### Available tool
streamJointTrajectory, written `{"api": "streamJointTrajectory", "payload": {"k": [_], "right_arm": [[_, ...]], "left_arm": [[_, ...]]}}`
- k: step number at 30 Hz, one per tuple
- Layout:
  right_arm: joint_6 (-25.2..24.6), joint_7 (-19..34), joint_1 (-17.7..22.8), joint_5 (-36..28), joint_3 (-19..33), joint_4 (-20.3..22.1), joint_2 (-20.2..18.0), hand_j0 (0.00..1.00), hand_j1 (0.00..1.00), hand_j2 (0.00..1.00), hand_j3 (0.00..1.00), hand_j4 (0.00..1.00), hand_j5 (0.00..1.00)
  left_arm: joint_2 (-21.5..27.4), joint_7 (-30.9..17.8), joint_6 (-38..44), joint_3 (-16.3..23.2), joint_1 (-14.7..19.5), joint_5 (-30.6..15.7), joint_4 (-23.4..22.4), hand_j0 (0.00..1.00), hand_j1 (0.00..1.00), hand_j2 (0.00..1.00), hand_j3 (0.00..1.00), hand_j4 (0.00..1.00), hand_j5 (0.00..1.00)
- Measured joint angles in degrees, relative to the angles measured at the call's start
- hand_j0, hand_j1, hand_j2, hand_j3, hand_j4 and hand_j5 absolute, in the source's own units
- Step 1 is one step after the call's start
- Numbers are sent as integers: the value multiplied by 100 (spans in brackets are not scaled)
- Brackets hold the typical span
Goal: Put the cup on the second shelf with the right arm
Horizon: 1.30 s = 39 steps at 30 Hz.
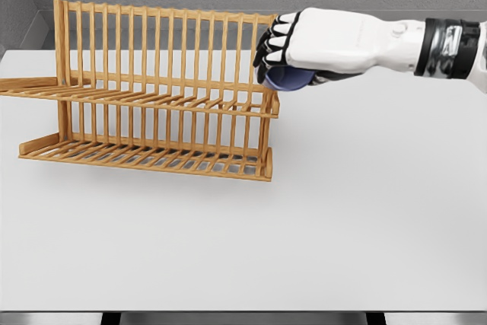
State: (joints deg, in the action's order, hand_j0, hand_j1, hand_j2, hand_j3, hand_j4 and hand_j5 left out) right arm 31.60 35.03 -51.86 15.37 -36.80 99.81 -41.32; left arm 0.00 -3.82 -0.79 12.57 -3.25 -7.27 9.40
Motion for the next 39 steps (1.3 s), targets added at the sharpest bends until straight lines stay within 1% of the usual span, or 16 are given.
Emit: {"api": "streamJointTrajectory", "payload": {"k": [15, 16, 17, 18, 22, 23, 24, 27, 29, 32, 34, 36, 38, 39], "right_arm": [[-256, -21, -132, 130, -529, -1, 240, 61, 61, 61, 61, 61, 61], [-271, -24, -132, 137, -558, -3, 248, 62, 62, 62, 62, 62, 62], [-277, -20, -141, 136, -580, -4, 254, 94, 94, 94, 94, 94, 94], [-301, -15, -132, 133, -595, -4, 258, 100, 100, 100, 100, 100, 100], [-385, -4, -167, 129, -612, -6, 262, 100, 100, 100, 100, 100, 100], [-397, -3, -246, 125, -591, -20, 257, 100, 100, 100, 100, 100, 100], [-412, -2, -220, 124, -519, -33, 241, 100, 100, 100, 100, 100, 100], [-442, -1, -185, 120, -109, -56, 188, 100, 100, 100, 100, 100, 100], [-448, 0, -88, 111, 291, -105, 90, 100, 100, 100, 100, 100, 100], [-397, 0, 562, 112, 945, -438, -206, 100, 100, 100, 100, 100, 100], [-370, 1, 922, 112, 1196, -701, -363, 100, 100, 100, 100, 100, 100], [-358, 0, 1256, 117, 1333, -935, -436, 100, 100, 100, 100, 100, 100], [-346, 2, 1985, 134, 1569, -1095, -407, 100, 100, 100, 100, 100, 100], [-343, 3, 2206, 137, 1746, -1141, -343, 100, 100, 100, 100, 100, 100]], "left_arm": [[0, 0, 0, 0, 0, 0, 0, 100, 100, 100, 100, 100, 100], [0, 0, 0, 0, 0, 1, 0, 100, 100, 100, 100, 100, 100], [0, -1, 0, 0, 0, 2, 0, 100, 100, 100, 100, 100, 100], [0, -1, 0, 0, 0, 1, 0, 100, 100, 100, 100, 100, 100], [0, -1, 0, 0, 0, -1, 0, 100, 100, 100, 100, 100, 100], [0, -1, 0, 0, 0, -1, 0, 100, 100, 100, 100, 100, 100], [0, -1, 0, 0, 0, -1, 0, 100, 100, 100, 100, 100, 100], [0, 0, 0, 0, 0, 0, 0, 100, 100, 100, 100, 100, 100], [0, 0, 0, 0, 0, 0, 0, 100, 100, 100, 100, 100, 100], [0, -2, 0, 0, 0, 0, 0, 100, 100, 100, 100, 100, 100], [0, -2, 0, 0, 0, 0, 1, 100, 100, 100, 100, 100, 100], [0, -1, 0, 0, 0, 1, -1, 100, 100, 100, 100, 100, 100], [0, -1, 0, 0, 0, 1, 0, 100, 100, 100, 100, 100, 100], [0, -1, 0, -1, 0, 0, 1, 100, 100, 100, 100, 100, 100]]}}
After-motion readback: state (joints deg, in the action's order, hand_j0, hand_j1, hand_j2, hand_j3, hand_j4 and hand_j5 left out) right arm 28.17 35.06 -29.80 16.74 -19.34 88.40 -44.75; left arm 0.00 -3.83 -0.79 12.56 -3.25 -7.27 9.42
